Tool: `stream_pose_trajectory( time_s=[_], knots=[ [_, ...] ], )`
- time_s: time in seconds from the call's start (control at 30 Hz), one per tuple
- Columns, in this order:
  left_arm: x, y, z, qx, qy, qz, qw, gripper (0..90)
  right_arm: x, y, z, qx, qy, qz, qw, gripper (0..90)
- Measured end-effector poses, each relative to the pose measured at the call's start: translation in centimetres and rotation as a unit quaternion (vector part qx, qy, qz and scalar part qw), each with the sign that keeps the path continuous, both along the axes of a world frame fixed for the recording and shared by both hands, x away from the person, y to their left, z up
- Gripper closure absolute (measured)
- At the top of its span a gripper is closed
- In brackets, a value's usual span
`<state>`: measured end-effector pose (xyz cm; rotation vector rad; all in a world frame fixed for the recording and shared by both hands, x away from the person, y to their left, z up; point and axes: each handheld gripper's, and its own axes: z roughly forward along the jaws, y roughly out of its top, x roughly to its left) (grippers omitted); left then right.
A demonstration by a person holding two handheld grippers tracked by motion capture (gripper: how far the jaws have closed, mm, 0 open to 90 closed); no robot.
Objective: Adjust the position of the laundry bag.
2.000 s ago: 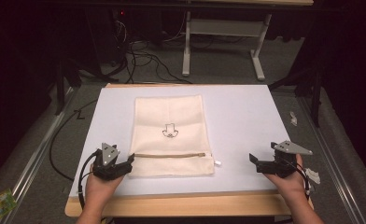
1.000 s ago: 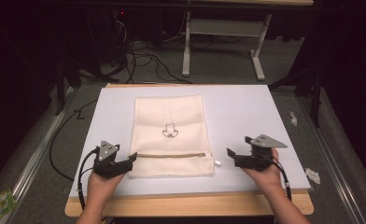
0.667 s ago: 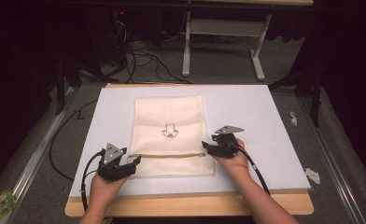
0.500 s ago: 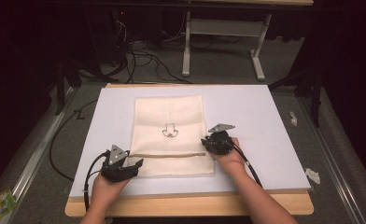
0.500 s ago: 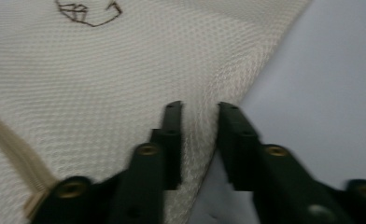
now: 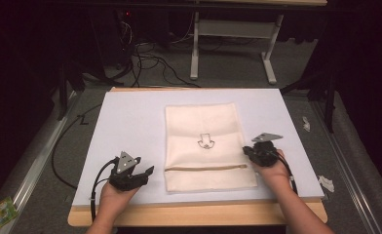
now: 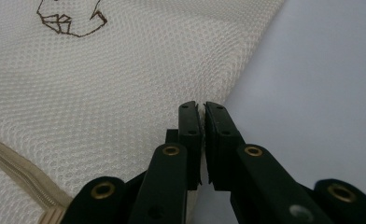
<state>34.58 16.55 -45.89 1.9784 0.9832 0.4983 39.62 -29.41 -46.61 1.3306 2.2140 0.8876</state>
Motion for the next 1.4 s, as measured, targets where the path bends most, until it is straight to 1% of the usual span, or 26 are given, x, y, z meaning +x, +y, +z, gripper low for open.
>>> stream_pose_trajectory(
  time_s=[0.07,0.13,0.2,0.23,0.27,0.3,0.33,0.4,0.43,0.5,0.53,0.6,0.67,0.73,0.83,0.9,0.97,1.0,1.07,1.13,1.2,1.4],
  knots=[
    [-0.1,-0.2,0.0,0.000,-0.004,-0.002,1.0000,39.8,-1.0,-2.1,-0.2,0.006,-0.002,-0.013,0.9999,85.8],
    [-0.1,-0.4,0.0,0.004,-0.010,-0.003,0.9999,40.6,-2.0,-3.8,-0.7,0.007,-0.004,-0.022,0.9997,83.9],
    [-0.1,-0.6,0.0,0.001,-0.011,-0.005,0.9999,40.6,-2.5,-4.8,-1.0,0.034,-0.003,-0.021,0.9992,78.8],
    [-0.1,-0.7,0.0,-0.002,-0.011,-0.005,0.9999,40.6,-2.6,-5.0,-0.9,0.037,0.000,-0.022,0.9991,75.9],
    [-0.1,-0.9,0.1,0.002,-0.015,-0.005,0.9999,40.7,-2.7,-5.0,-0.7,0.041,-0.006,-0.022,0.9989,73.2],
    [-0.2,-1.2,0.1,0.012,-0.022,-0.008,0.9997,40.8,-2.8,-5.0,-0.5,0.047,-0.010,-0.022,0.9986,69.7],
    [-0.3,-1.3,0.2,0.018,-0.025,-0.012,0.9995,41.0,-3.1,-4.9,-0.1,0.053,-0.015,-0.022,0.9982,67.0],
    [-0.5,-1.8,0.3,0.024,-0.030,-0.020,0.9991,41.3,-3.8,-4.7,0.4,0.044,-0.025,-0.020,0.9985,65.1],
    [-0.6,-1.9,0.3,0.025,-0.030,-0.023,0.9990,41.3,-4.2,-4.7,0.7,0.041,-0.027,-0.018,0.9986,64.9],
    [-0.5,-2.1,0.3,0.017,-0.015,-0.032,0.9992,42.9,-5.0,-4.9,1.3,0.042,-0.033,-0.020,0.9983,64.3],
    [-0.5,-2.1,0.3,0.014,-0.013,-0.035,0.9992,42.9,-5.6,-5.1,1.5,0.045,-0.034,-0.028,0.9980,63.5],
    [-0.5,-2.2,0.2,0.011,-0.013,-0.040,0.9991,42.8,-6.3,-5.6,1.5,0.053,-0.027,-0.037,0.9976,61.0],
    [-0.6,-2.1,0.2,0.012,-0.015,-0.041,0.9990,42.8,-6.9,-6.3,1.1,0.070,-0.009,-0.047,0.9964,60.3],
    [-0.7,-2.1,0.2,0.013,-0.017,-0.043,0.9988,42.5,-7.4,-6.7,0.7,0.078,0.001,-0.055,0.9954,60.3],
    [-0.6,-2.0,0.3,0.004,-0.020,-0.040,0.9990,42.1,-7.3,-6.9,0.3,0.088,0.013,-0.054,0.9946,60.5],
    [-0.6,-1.9,0.3,-0.004,-0.019,-0.037,0.9991,41.7,-7.1,-6.6,-0.1,0.084,0.021,-0.049,0.9950,60.9],
    [-0.6,-2.0,0.2,-0.009,-0.021,-0.034,0.9992,41.4,-7.1,-6.3,-0.2,0.091,0.025,-0.044,0.9946,60.9],
    [-0.6,-2.0,0.2,-0.011,-0.019,-0.036,0.9991,41.7,-7.1,-6.3,-0.3,0.087,0.021,-0.038,0.9952,60.8],
    [-0.5,-2.2,0.1,-0.012,-0.017,-0.035,0.9992,42.0,-7.2,-6.0,-0.4,0.092,0.027,-0.032,0.9949,61.6],
    [-0.5,-2.2,0.1,-0.011,-0.017,-0.036,0.9991,42.8,-7.1,-5.6,-0.6,0.085,0.029,-0.023,0.9957,63.0],
    [-0.6,-2.2,0.1,-0.010,-0.020,-0.035,0.9991,43.6,-7.1,-5.2,-0.7,0.074,0.031,-0.024,0.9965,63.4],
    [-0.6,-2.1,0.1,-0.014,-0.017,-0.033,0.9992,43.5,-7.2,-5.0,-0.8,0.078,0.031,-0.033,0.9959,60.7]
  ],
)
